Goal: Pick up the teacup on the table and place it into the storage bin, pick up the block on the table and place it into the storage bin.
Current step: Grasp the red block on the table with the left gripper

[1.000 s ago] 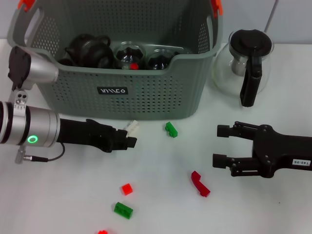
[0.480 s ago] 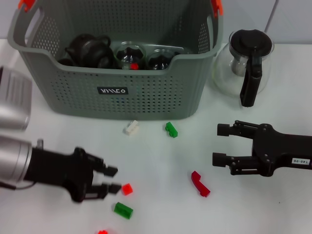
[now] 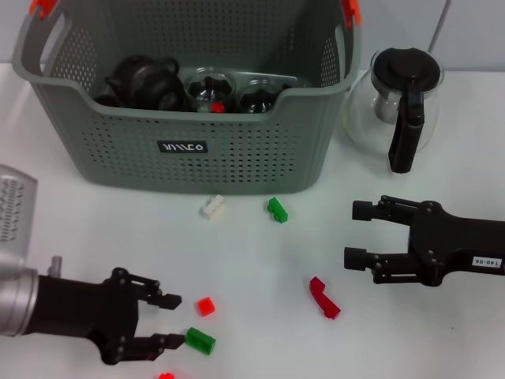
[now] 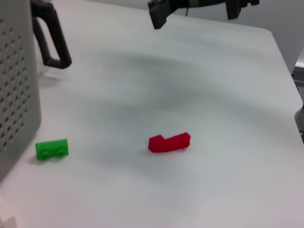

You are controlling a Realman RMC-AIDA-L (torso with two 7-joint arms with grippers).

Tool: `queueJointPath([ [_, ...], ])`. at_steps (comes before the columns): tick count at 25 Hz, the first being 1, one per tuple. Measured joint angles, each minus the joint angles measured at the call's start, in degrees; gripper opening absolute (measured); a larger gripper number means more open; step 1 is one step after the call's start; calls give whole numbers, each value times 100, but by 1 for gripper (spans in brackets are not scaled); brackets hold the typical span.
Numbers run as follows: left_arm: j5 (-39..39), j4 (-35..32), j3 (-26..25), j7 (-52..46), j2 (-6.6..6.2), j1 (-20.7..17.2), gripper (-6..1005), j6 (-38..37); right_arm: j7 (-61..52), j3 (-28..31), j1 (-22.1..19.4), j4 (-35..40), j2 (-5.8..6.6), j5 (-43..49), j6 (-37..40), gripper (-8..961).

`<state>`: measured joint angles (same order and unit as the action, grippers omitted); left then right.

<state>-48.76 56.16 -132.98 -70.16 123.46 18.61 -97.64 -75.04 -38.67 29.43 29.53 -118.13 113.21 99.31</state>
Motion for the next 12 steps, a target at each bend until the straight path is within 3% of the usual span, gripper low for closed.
queueJointPath([
  [12,59,-19,31,63,-205,-267,499,-445,6,0,-10,0,9,4,1,940],
])
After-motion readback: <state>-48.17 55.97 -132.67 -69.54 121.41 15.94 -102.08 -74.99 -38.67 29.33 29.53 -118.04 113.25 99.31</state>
